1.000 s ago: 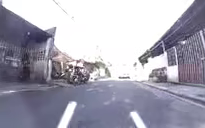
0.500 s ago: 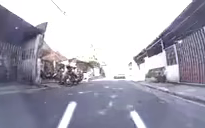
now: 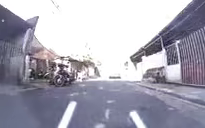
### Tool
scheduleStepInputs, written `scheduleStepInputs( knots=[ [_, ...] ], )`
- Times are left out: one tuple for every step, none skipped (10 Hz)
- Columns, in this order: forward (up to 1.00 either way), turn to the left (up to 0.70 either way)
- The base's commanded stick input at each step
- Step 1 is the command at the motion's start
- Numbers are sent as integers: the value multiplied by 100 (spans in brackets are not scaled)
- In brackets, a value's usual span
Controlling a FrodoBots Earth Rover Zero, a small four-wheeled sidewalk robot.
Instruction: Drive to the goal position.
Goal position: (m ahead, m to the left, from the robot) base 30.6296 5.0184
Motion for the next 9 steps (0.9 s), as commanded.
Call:
scheduleStepInputs(
  knots=[
    [100,0],
    [100,0],
    [100,0],
    [100,0],
    [100,0],
    [100,0],
    [100,0],
    [100,0],
    [100,0]
  ],
)
